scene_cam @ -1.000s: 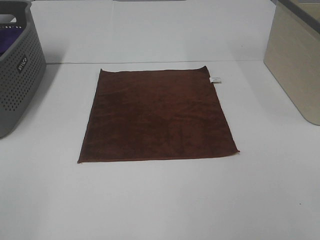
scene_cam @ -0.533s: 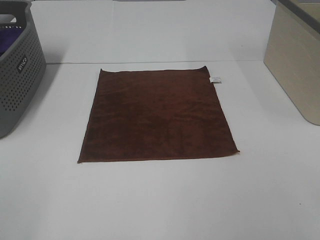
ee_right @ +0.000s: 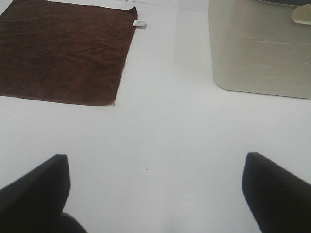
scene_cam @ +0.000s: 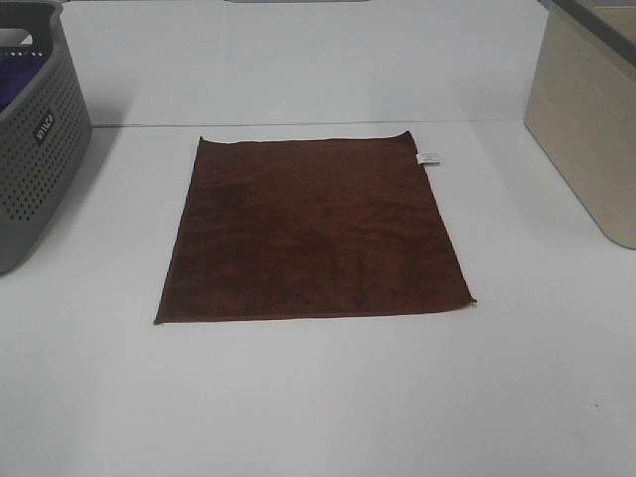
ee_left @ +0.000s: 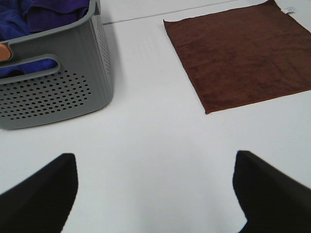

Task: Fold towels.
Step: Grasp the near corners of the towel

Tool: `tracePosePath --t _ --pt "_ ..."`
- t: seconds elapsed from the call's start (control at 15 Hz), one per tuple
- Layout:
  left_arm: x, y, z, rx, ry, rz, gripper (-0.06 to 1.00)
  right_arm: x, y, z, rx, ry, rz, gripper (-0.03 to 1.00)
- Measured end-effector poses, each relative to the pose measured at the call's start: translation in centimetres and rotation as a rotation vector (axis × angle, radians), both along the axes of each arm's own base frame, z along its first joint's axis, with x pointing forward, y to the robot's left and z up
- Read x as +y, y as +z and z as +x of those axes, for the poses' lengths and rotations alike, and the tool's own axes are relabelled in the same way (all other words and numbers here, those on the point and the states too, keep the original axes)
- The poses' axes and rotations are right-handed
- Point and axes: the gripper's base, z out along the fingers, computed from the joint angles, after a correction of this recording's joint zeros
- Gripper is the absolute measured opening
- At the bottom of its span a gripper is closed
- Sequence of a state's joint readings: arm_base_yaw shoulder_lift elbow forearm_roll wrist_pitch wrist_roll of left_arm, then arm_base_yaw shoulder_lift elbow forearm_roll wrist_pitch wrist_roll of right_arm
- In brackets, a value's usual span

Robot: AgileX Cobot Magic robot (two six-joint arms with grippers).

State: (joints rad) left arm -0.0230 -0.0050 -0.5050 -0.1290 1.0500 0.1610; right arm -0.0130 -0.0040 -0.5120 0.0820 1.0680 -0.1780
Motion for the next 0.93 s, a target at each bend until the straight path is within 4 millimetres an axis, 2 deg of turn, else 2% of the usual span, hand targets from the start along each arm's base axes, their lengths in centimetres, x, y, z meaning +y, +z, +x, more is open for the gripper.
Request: tracePosePath --t 0.93 --pt "-0.20 0.02 -0.02 0.000 -0.014 -0.021 0.81 0.00 0.00 0.00 0.000 -0.001 0.002 0.92"
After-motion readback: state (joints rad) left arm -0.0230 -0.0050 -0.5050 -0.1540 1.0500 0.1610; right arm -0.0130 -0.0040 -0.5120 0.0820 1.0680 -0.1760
